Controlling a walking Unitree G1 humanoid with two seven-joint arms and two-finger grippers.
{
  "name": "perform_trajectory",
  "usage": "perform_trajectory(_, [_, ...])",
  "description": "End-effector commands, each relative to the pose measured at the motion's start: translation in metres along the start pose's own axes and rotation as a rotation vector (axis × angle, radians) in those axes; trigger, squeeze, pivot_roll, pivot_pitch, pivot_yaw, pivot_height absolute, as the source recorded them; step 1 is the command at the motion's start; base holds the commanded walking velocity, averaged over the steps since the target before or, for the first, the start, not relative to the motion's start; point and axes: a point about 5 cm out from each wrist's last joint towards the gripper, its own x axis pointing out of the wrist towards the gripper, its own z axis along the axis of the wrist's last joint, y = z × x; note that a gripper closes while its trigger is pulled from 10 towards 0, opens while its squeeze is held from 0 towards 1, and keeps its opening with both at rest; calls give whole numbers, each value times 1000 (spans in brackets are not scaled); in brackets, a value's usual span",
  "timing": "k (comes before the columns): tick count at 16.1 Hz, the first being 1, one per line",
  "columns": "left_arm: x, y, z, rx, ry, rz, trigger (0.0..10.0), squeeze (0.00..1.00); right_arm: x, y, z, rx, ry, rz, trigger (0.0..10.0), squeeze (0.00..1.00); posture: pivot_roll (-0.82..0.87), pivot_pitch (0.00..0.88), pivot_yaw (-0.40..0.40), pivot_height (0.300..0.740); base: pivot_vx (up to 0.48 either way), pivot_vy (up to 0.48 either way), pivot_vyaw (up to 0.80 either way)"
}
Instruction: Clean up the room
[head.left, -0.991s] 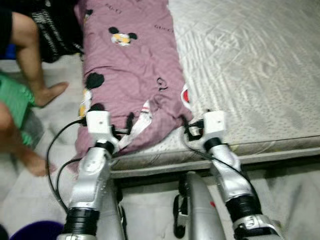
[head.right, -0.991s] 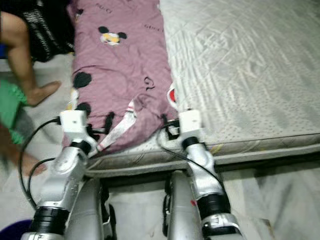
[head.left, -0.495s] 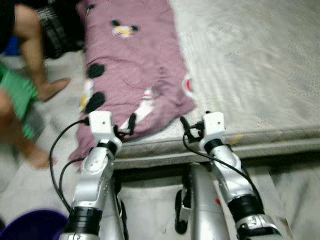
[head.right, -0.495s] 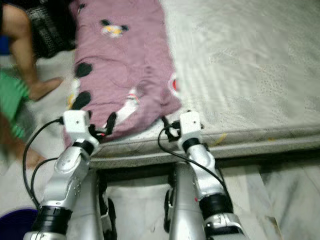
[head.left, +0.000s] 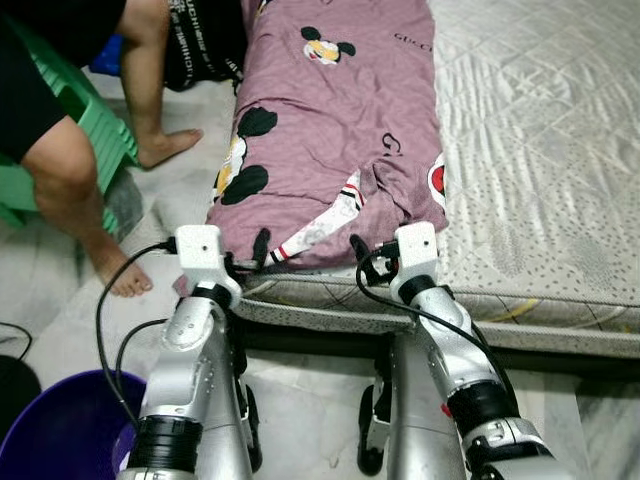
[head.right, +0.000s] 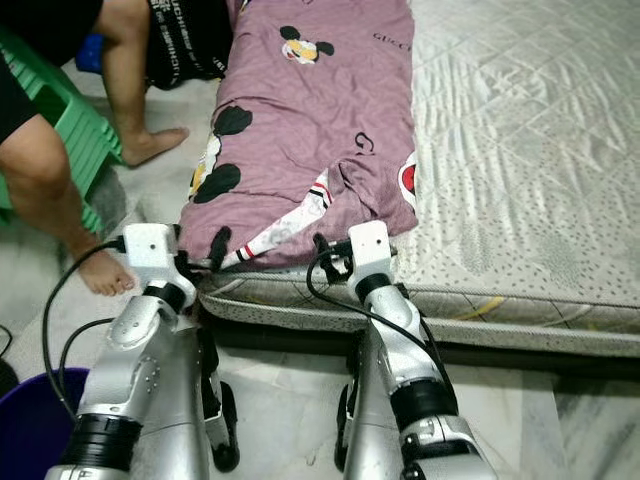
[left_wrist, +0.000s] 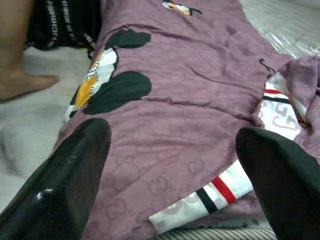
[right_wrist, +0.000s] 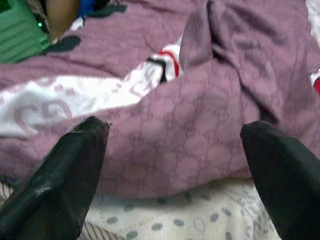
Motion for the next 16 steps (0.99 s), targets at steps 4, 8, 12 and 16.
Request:
perform_trajectory(4, [-11,10,-1,39,22,37,10000,0,15,-2,8,14,-4,-27,10000,0,48,242,-4,554,0,0,0])
perform_trajectory(8, [-30,29,1,84,32,107,10000,0,30,0,17,25,7,-40,10000,0,131,278,-22,554,0,0,0])
perform_trajectory(12, [-39,31,4,93,38,127,10000,0,44,-3,28,59,26,-99,10000,0,166,287,-22,554,0,0,0])
perform_trajectory(16, [-39,30,8,100,40,130,10000,0,50,-3,26,83,131,-174,3804,0,167,292,-22,554,0,0,0])
